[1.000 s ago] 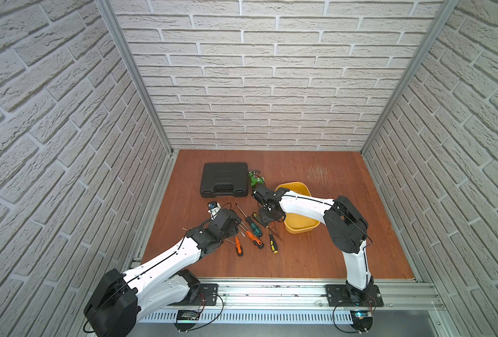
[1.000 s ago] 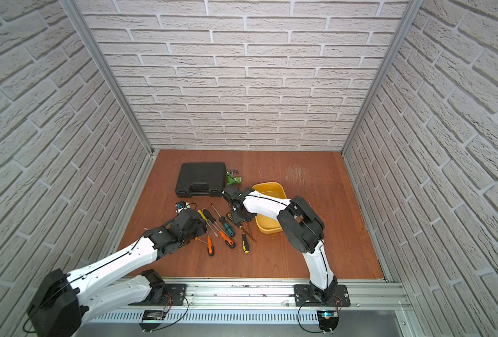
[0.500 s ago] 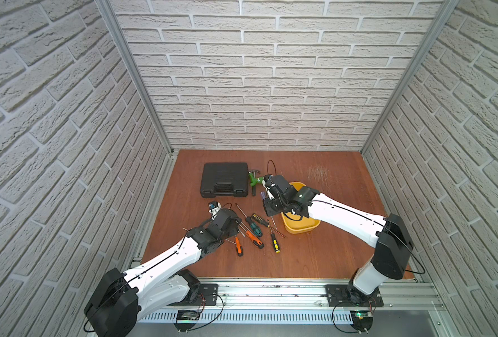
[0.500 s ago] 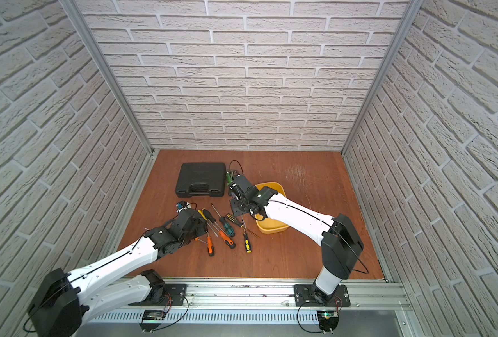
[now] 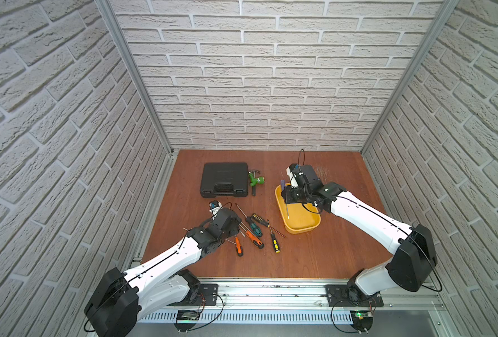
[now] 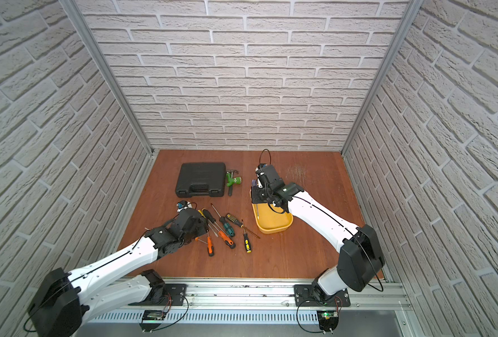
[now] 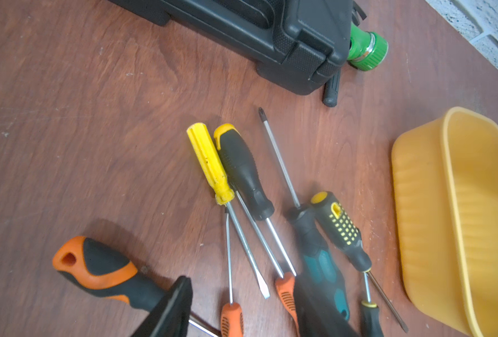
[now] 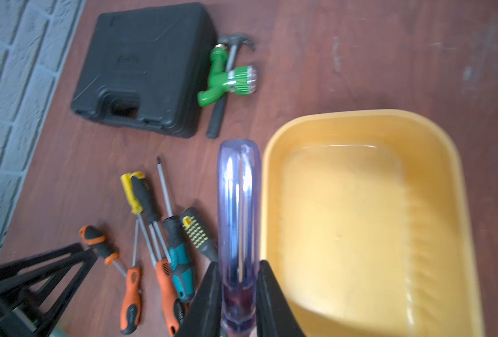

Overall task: Put the screwdriver on the desktop into the storage box
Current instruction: Place the screwdriver in the storage box.

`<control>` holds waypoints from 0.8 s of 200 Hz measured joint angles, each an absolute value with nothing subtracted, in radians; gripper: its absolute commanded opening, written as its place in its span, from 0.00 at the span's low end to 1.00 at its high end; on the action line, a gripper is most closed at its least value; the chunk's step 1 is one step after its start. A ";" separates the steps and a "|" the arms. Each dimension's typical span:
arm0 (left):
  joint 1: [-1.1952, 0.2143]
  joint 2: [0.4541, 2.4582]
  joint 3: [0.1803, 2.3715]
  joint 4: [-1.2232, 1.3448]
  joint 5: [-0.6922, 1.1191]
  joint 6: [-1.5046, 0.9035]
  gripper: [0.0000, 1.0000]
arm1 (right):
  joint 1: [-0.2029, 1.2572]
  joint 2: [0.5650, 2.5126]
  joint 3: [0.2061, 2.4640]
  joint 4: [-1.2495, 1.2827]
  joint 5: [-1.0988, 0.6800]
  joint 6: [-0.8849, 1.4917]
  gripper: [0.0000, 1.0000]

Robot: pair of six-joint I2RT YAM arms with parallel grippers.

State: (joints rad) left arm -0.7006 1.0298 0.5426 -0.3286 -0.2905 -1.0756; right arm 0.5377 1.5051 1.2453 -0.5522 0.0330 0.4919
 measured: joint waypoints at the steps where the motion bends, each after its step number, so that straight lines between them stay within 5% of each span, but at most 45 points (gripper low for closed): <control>1: -0.701 1.030 0.543 -0.328 -0.290 -1.076 0.60 | 0.536 1.505 1.245 -0.553 0.035 0.492 0.03; 62: -0.701 1.043 0.543 -0.316 -0.284 -1.076 0.61 | 0.509 1.611 1.248 -0.657 0.185 0.425 0.02; 160: -0.701 1.048 0.543 -0.290 -0.270 -1.075 0.62 | 0.509 1.722 1.176 -0.542 0.158 0.396 0.02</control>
State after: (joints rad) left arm -0.7006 1.0477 0.5426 -0.2901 -0.2695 -1.0752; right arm 0.5087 1.7222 1.1755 -0.5419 0.1581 0.3962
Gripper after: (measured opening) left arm 0.618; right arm 0.228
